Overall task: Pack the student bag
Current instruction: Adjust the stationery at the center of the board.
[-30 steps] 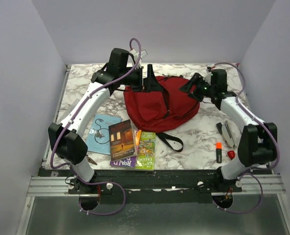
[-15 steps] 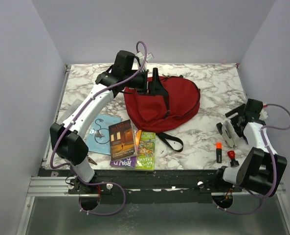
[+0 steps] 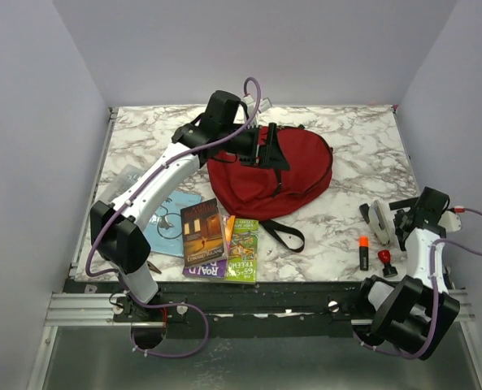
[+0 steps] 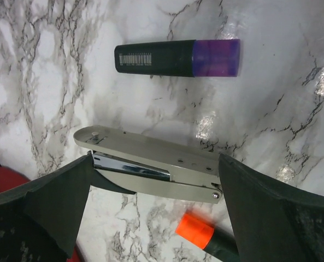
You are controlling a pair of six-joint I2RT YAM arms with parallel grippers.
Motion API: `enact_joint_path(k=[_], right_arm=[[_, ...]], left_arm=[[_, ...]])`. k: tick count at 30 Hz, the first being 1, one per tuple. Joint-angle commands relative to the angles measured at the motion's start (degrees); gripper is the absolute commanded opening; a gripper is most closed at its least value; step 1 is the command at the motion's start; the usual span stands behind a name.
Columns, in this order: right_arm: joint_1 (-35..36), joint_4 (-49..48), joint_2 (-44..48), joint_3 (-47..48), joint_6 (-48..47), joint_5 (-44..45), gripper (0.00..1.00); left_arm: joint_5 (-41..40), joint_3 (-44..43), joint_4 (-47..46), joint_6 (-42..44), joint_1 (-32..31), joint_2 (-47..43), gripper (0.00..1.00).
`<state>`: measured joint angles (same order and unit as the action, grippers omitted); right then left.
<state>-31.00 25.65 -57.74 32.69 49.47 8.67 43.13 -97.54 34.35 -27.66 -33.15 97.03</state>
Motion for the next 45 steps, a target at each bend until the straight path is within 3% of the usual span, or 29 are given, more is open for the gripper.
enact_joint_path(k=[1,7,10,15,19,21,31,39,45], right_arm=[[-0.7,-0.8,-2.5,-0.8,-0.1,-2.6,1.0],[-0.8,-4.1,-6.0,-1.9,-3.3,-9.6,1.0],[-0.7,-8.9,-7.7,-3.1,-6.8,-16.7,1.0],[0.2,-8.4,-12.7,-1.2,-8.9,-26.5,0.98],[4.8,-9.2,-13.1,0.0,-8.1,-30.6,0.95],[9.5,-7.8,-13.0,2.0,-8.0,-27.6,0.94],[27.3,7.7,-20.7,11.9,-9.8,5.4,0.91],[31.0,5.3,-20.5,9.5,-9.4,7.5,0.72],[34.6,6.1,-23.9,10.9,-9.4,11.6,0.73]], left_arm=[[1.2,0.5,-1.0,0.6,-0.7,-0.3,0.96],[1.9,0.3,-0.9,0.3,-0.8,-0.4,0.97],[2.2,0.2,-1.0,0.2,-0.8,-0.5,0.96],[2.2,0.2,-1.0,0.2,-0.7,-0.9,0.96],[2.0,0.2,-0.9,0.5,-0.8,-0.9,0.96],[2.0,0.2,-1.0,0.7,-0.8,-0.9,0.96],[1.4,0.3,-0.8,1.1,-0.9,-1.6,0.97],[1.4,0.4,-0.8,1.1,-1.4,-0.7,0.97],[0.9,0.2,-0.6,1.4,-1.5,-1.0,0.97]])
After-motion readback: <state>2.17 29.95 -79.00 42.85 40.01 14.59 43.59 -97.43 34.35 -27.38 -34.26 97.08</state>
